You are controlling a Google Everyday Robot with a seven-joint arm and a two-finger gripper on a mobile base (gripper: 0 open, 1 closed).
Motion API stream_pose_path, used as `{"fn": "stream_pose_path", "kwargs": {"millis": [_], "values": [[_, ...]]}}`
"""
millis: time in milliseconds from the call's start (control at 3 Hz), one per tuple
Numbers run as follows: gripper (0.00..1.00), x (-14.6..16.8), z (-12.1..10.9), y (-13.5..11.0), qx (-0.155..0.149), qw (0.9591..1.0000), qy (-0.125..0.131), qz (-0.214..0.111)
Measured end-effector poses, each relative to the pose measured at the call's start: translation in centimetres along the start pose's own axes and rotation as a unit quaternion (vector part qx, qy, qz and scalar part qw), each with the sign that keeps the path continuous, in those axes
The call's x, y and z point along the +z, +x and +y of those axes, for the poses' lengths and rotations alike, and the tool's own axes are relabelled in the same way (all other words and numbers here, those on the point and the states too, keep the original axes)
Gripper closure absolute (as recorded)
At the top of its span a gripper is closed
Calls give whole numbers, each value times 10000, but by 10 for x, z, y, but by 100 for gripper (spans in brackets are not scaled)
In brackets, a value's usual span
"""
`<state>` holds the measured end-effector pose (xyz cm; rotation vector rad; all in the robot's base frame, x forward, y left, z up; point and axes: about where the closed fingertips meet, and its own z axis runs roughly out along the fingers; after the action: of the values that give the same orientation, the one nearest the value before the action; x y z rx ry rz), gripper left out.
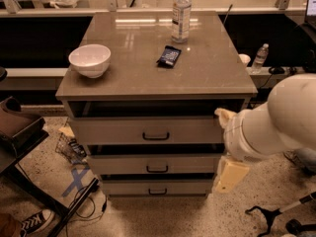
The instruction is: Open middle drawer
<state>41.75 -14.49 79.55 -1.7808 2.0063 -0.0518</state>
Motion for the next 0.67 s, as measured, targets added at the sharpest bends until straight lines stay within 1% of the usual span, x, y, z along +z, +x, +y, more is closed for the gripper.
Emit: {"fn": "stream_pose_path", "kwargs": {"millis": [333,667], "values": [[0,-1,-2,-1,-3,10000,23,-6],[0,48,24,3,178,9998,-91,24]]}}
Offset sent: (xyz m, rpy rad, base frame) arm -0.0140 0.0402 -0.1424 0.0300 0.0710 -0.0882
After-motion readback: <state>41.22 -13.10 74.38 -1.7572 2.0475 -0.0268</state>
